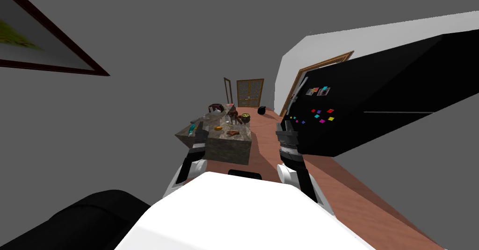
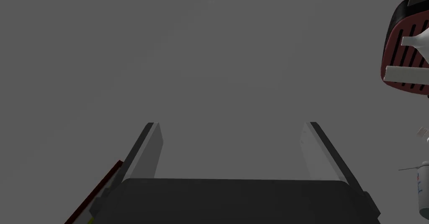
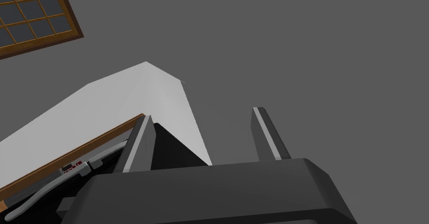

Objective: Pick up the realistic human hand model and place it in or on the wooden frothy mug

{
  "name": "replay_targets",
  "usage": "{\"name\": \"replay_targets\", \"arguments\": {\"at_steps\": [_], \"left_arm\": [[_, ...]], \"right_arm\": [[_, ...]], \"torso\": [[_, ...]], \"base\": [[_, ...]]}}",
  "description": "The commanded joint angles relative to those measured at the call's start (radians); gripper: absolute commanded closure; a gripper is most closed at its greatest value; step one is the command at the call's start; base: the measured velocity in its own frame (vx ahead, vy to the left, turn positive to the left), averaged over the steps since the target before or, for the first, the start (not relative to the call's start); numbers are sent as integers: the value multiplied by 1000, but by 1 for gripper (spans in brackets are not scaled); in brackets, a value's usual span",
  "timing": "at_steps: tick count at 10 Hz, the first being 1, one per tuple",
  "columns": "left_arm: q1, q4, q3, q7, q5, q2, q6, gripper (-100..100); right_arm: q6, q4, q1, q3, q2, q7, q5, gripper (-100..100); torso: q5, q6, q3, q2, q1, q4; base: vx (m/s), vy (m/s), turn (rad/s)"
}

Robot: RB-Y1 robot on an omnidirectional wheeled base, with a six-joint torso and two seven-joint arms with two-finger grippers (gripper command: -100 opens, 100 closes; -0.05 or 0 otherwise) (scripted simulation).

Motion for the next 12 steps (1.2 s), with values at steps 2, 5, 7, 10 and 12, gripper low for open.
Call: {"name": "replay_targets", "arguments": {"at_steps": [2,5,7,10,12], "left_arm": [[-8,12,42,-8,1,36,77,-100],[-16,18,80,-13,4,53,151,-100],[-20,22,100,-14,6,59,201,-100],[-27,30,143,-15,12,67,296,-100],[-30,34,165,-14,15,70,345,-100]], "right_arm": [[0,0,0,0,0,0,0,0],[0,0,0,0,0,0,0,0],[0,0,0,0,0,0,0,0],[0,0,0,0,0,0,0,0],[0,0,0,0,0,0,0,0]], "torso": [[0,0,-1,-1,-1,0],[0,0,-1,-2,1,0],[0,0,-1,-2,1,0],[-1,0,-1,-2,-3,0],[0,0,-2,-3,0,-1]], "base": [[-70,-108,-55],[-57,-74,-45],[-41,-72,-33],[-49,-107,-60],[-18,-71,-39]]}}
